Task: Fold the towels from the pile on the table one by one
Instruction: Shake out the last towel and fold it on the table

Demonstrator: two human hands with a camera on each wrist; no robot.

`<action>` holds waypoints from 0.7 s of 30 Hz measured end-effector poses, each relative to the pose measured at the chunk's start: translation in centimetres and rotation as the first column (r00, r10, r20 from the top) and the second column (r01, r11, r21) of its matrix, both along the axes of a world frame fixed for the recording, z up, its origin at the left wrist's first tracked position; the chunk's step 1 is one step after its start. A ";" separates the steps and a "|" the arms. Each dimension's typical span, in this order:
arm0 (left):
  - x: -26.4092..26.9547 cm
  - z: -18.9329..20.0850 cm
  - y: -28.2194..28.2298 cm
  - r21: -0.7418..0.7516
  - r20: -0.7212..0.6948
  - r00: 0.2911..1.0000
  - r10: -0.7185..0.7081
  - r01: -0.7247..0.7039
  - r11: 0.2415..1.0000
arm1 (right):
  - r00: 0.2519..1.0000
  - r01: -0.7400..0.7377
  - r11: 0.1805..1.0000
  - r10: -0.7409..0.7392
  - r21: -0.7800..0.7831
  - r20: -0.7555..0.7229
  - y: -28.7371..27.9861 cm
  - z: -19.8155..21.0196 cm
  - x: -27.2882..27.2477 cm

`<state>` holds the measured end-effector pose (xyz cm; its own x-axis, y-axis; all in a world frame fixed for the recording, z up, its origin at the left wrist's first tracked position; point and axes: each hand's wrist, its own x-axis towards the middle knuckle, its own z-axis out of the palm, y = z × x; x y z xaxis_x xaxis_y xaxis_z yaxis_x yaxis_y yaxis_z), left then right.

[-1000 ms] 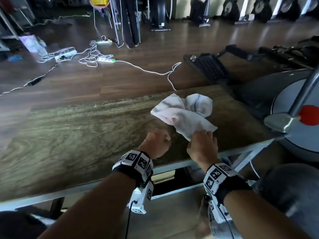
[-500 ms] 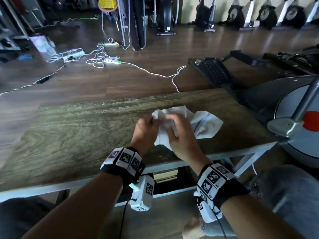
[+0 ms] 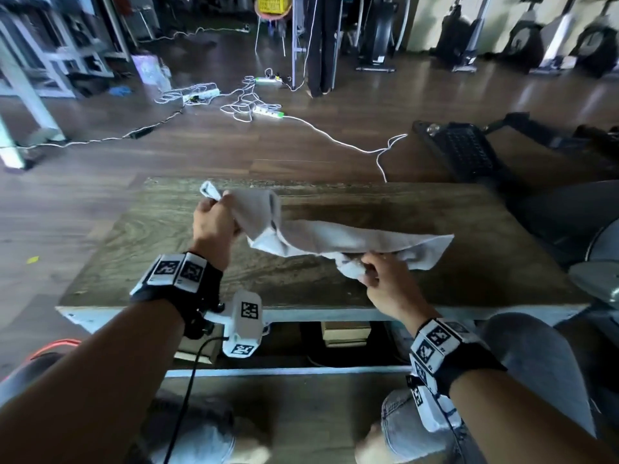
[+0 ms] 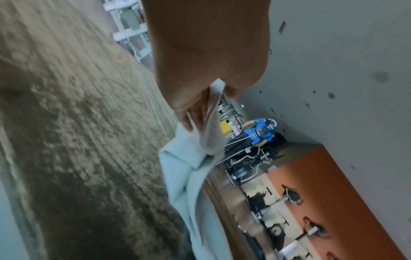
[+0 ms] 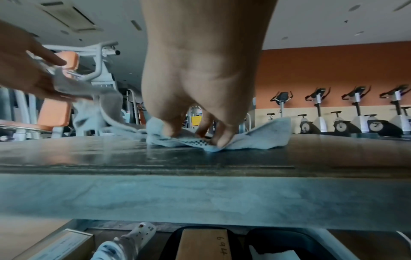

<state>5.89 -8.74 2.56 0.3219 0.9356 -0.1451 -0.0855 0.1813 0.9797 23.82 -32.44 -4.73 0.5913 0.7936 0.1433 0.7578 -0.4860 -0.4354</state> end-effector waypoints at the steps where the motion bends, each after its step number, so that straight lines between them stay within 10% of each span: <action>1: -0.3 -0.5 0.2 -0.009 -0.053 0.999 -0.004 0.003 1.000 | 0.994 -0.080 0.996 0.082 0.031 -0.073 0.5 0.1 -0.7; 7: -0.1 -3.7 -3.8 0.217 -0.724 0.687 0.059 0.145 0.965 | 0.847 -0.412 0.910 0.400 0.042 -0.351 3.1 0.6 -6.3; 12: -0.4 -7.9 -5.8 0.090 -0.938 0.287 -0.196 0.746 0.660 | 0.973 -0.044 0.978 0.089 0.206 -0.214 3.2 -0.6 -6.0; 17: -1.3 -7.7 -6.2 0.288 -0.907 0.418 -0.043 0.692 0.662 | 0.916 0.350 0.932 -0.361 -0.090 -0.173 2.0 -1.5 -3.7; 21: -1.4 -7.4 -5.5 0.297 -0.846 0.519 -0.121 0.648 0.702 | 0.884 0.389 0.903 -0.422 -0.183 -0.200 1.9 -1.3 -3.4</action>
